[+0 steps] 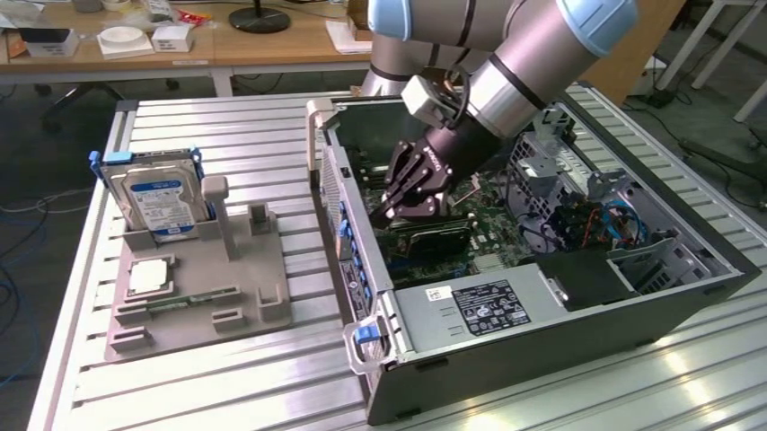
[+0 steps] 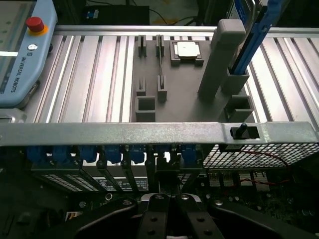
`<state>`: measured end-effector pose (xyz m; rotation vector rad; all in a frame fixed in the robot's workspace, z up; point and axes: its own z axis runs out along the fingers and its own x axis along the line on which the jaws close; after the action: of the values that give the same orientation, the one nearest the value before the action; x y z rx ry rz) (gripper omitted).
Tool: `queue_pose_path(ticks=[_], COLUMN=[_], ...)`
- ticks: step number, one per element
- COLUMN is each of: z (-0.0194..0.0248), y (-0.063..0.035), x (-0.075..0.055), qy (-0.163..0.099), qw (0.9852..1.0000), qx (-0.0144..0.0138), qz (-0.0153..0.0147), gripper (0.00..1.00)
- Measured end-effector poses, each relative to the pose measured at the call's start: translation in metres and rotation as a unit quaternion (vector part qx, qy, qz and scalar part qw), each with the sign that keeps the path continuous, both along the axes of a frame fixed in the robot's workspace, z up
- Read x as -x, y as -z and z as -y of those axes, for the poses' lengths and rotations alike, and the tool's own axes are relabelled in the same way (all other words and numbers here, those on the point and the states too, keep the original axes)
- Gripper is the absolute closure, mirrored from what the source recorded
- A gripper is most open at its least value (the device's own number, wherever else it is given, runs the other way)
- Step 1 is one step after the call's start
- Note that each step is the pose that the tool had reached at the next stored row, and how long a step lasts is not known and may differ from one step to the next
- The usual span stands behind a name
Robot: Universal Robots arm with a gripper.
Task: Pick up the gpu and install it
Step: 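Press down on the gpu until it lock into place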
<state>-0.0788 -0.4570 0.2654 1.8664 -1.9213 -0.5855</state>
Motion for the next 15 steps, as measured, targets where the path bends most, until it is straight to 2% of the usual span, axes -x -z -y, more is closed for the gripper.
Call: queue_pose_path(ticks=[11,13,15], z=[-0.0010,-0.0011,-0.0010], y=[0.0015,0.0017,0.0016], x=[0.0068,0.0044,-0.0004], qy=[0.000,0.000,0.000], qw=[1.0000,1.0000,1.0000], qx=[0.0000,-0.0003,-0.0001], qz=[-0.0006,-0.0031,-0.0086], gripper=[0.90,0.90,0.90])
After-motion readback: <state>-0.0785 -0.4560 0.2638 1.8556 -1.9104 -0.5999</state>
